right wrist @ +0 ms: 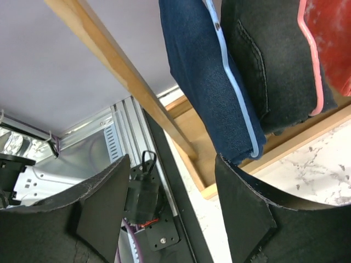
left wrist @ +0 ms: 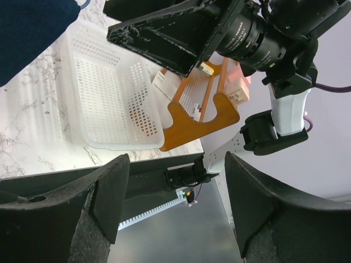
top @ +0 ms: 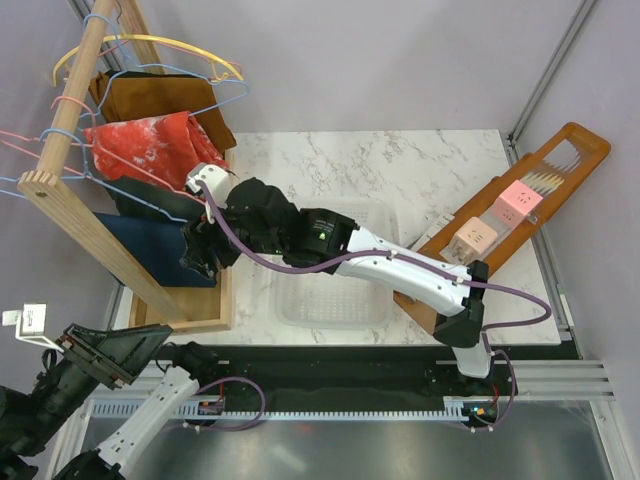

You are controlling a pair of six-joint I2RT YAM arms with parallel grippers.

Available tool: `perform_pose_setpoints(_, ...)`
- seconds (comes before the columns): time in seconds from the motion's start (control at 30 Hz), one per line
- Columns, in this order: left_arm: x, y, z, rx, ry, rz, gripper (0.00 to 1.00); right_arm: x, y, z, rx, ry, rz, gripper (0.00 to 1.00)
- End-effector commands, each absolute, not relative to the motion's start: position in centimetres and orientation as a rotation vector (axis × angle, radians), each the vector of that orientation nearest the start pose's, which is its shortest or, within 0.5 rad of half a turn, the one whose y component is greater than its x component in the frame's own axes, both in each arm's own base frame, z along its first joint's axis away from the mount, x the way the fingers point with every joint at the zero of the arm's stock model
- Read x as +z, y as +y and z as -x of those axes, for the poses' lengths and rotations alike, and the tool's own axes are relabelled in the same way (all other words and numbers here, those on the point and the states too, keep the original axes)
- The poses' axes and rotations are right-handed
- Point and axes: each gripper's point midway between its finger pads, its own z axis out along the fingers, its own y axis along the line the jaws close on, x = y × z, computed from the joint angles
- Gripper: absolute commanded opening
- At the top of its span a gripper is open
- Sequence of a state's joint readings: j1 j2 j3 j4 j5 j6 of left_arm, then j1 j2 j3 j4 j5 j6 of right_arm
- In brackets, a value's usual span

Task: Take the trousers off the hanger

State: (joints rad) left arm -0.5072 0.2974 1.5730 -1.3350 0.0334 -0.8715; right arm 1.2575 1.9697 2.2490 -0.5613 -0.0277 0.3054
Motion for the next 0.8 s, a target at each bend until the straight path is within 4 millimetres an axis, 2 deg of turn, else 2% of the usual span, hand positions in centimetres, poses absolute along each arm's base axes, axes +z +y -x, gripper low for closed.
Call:
perform_pose_setpoints(0.0,35.4,-3.1,0.0,-0.981,1.894,0.408,0.77,40.7,54.8,-18.1,1.071,1.657,0.883,0.70)
perform_pose_setpoints(0.03,35.6,-3.2,-0.2,-0.974,1.894,0.391,0.77,40.4,54.5,-19.3,1.056,1.677,0.861,0.71)
perform_pose_setpoints(0.13,35.7,-3.8,-0.7,-0.960,1.921,0.353,0.77,39.1,54.0,-20.6,1.044,1.706,0.875,0.70)
perform_pose_setpoints(0.27,35.6,-4.4,-1.3,-0.961,1.929,0.331,0.77,37.8,54.0,-21.2,0.993,1.695,0.929,0.70)
perform_pose_setpoints(0.5,35.6,-5.5,-1.8,-0.992,1.942,0.298,0.77,34.8,55.7,-20.9,1.022,1.687,1.057,0.72)
perform_pose_setpoints(0.77,35.6,-5.5,-2.0,-0.985,1.939,0.297,0.79,32.8,57.5,-20.6,1.069,1.672,1.119,0.72)
